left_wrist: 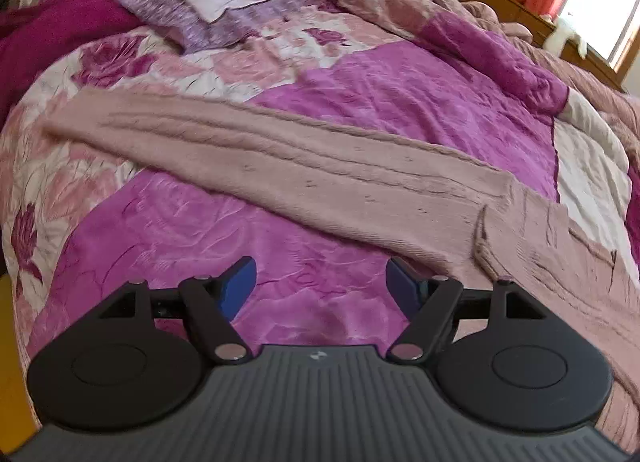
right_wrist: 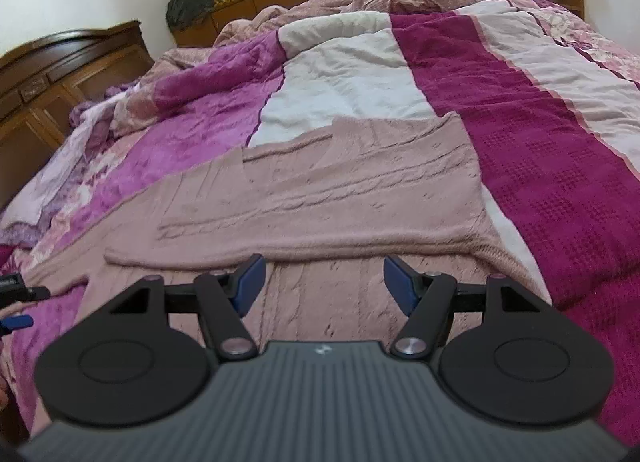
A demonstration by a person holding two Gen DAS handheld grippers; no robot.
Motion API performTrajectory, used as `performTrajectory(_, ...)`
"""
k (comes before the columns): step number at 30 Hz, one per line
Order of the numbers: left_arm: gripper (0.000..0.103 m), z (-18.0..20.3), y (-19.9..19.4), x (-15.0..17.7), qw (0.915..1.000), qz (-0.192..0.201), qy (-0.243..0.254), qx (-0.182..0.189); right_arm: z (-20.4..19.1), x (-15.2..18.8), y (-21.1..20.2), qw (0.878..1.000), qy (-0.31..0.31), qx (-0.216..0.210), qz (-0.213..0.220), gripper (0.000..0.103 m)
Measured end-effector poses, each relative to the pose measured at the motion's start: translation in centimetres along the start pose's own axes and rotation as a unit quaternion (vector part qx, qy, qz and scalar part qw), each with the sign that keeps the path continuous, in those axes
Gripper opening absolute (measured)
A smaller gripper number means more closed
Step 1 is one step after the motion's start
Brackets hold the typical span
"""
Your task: Fold small clothes
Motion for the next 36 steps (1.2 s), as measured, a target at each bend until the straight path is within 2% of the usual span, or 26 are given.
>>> performTrajectory(12, 0.078, -2.7, 2.0, -2.0, 0.9961, 0.004, -0.079, 0.038, -1.3, 1.4, 0.1, 0.999, -0.010, 0.021, -0.024, 0.068)
performTrajectory(19, 0.079, -4.2, 4.3, -2.6, 0.9869, 0.000, -0.153, 0.053, -1.6, 1.7, 0.3, 0.999, -0.012, 0.032, -0.029, 0.068)
performTrajectory(28, 0.079, -5.0, 5.5, -3.7, 0.9805, 0.021, -0.186, 0.059, -1.6, 1.9, 0.8, 0.998, -0.010, 0.041, -0.038, 0.068)
performTrajectory(36, 0.079, -6.4, 6.7, -5.2, 0.9781, 0.049, -0.189, 0.071, -0.7, 1.6, 0.6, 0.998, 0.000, 0.051, -0.030, 0.068)
Point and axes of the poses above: each gripper's, at about its wrist camera, not at the fingertips, and y roughly the way its jaws point, z to its right, x to its underside, the point moved 6 cm from there along y, roughly the way its jaws point, and after that the axes turned 3 degrees about -z, right-handed, at the moved point
